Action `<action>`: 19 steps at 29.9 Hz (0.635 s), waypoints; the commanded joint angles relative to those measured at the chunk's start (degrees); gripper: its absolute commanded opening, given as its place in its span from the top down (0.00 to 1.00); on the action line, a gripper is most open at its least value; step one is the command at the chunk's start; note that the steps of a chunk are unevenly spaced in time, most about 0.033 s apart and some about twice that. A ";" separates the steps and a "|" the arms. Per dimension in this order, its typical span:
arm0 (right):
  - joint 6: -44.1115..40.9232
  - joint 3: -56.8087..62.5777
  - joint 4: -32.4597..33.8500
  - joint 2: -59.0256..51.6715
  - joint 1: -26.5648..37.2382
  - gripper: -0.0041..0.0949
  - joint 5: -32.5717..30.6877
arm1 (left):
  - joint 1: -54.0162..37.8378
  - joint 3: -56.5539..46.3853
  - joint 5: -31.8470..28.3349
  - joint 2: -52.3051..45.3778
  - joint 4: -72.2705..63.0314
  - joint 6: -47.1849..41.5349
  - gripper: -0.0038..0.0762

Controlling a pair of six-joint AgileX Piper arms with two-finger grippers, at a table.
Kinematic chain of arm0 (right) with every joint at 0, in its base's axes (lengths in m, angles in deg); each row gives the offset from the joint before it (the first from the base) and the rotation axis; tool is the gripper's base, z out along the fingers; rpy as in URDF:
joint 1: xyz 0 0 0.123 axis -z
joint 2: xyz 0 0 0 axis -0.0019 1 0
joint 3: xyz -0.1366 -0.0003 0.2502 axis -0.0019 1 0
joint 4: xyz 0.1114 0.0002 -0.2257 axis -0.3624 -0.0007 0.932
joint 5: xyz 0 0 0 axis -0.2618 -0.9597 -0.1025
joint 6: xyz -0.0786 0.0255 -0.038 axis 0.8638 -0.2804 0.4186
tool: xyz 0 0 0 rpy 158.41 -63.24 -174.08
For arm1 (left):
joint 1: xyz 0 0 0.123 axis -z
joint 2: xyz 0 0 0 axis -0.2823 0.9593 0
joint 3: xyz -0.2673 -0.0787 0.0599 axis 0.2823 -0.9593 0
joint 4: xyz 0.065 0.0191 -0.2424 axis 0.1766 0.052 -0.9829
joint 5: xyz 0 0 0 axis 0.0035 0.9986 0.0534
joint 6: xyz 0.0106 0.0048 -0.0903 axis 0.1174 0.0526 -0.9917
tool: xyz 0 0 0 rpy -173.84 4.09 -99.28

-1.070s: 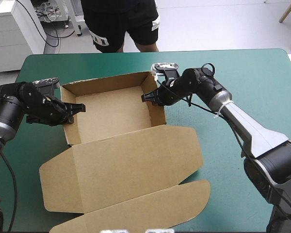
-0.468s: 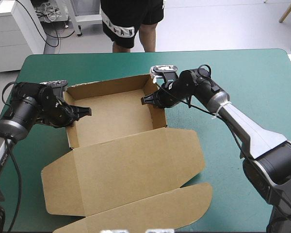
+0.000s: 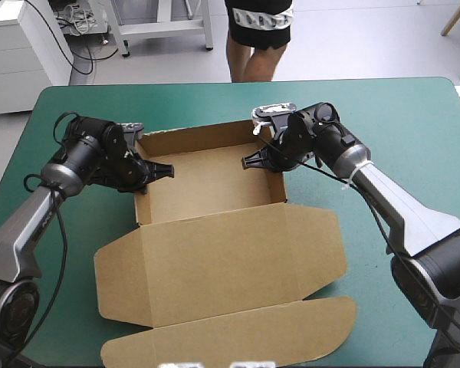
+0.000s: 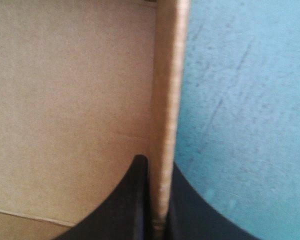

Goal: Fold the box

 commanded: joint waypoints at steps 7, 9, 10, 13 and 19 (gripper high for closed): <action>-1.52 -0.85 7.52 -4.24 3.60 0.98 -6.47 | 5.28 12.35 0.64 6.72 0.13 0.86 0.96; -0.79 -0.02 5.20 -4.24 5.99 0.98 -6.73 | 6.12 13.40 1.03 8.57 0.26 0.96 0.96; -0.39 0.58 4.21 -4.24 7.06 0.98 -6.85 | 6.45 13.92 1.31 9.41 0.26 0.96 0.96; 0.78 1.70 2.58 -4.24 8.85 0.98 -7.63 | 7.10 14.31 1.08 11.12 0.14 1.09 0.96; 0.87 5.36 2.63 -4.13 9.02 0.98 -5.69 | 7.10 14.31 1.24 13.17 0.14 1.52 0.96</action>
